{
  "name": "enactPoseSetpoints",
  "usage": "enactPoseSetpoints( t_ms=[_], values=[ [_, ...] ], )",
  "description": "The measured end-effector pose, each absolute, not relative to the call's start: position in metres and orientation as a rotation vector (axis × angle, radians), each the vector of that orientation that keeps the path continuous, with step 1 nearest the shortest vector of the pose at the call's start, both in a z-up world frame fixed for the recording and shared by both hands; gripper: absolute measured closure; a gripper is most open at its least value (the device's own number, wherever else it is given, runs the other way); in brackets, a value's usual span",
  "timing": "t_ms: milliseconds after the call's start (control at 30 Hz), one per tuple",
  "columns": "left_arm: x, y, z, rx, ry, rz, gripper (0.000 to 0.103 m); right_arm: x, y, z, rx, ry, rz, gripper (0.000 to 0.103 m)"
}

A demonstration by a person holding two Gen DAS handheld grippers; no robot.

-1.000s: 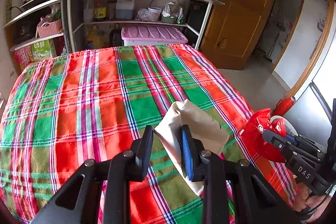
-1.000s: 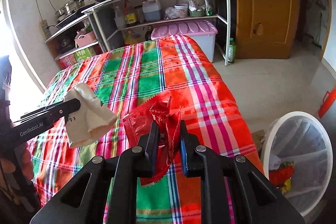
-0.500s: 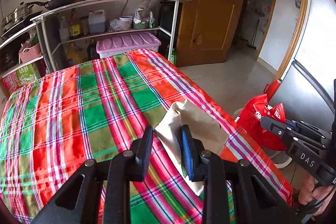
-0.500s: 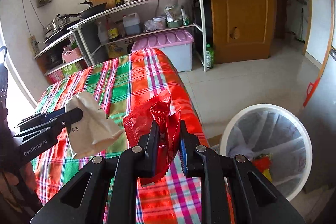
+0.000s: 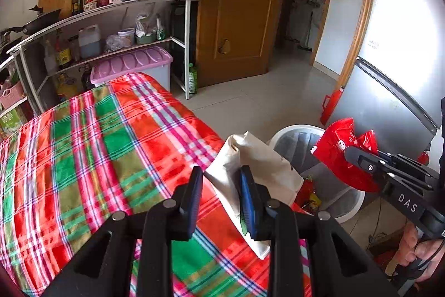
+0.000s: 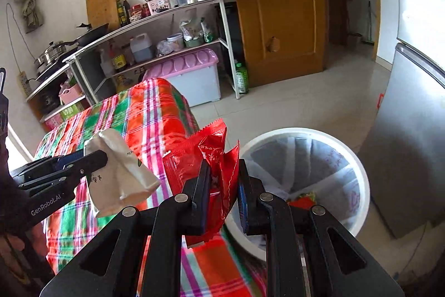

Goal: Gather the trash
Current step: 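Carry the paper cup and red packet with both tools over the white bin, then open the left tool to drop the paper cup while the right tool drops the red packet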

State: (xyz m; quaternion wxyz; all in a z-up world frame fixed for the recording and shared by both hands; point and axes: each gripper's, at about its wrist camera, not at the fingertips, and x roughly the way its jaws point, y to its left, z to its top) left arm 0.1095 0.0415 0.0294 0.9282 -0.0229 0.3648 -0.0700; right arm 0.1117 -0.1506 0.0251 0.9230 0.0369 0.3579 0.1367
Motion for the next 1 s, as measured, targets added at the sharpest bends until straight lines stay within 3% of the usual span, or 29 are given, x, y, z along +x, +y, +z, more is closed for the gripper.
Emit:
enactPoseSetpoints(
  t_ms=[567,1000],
  values=[
    [0.142,-0.07,0.02,0.045,0.787,-0.278,0.075,0.11,-0.251,0.015,0.116,0.763,0.118,0.085],
    [0.173,-0.093,-0.016,0.035,0.9,-0.281,0.074,0.14,-0.271,-0.029,0.087,0.882,0.063,0.085]
  ],
)
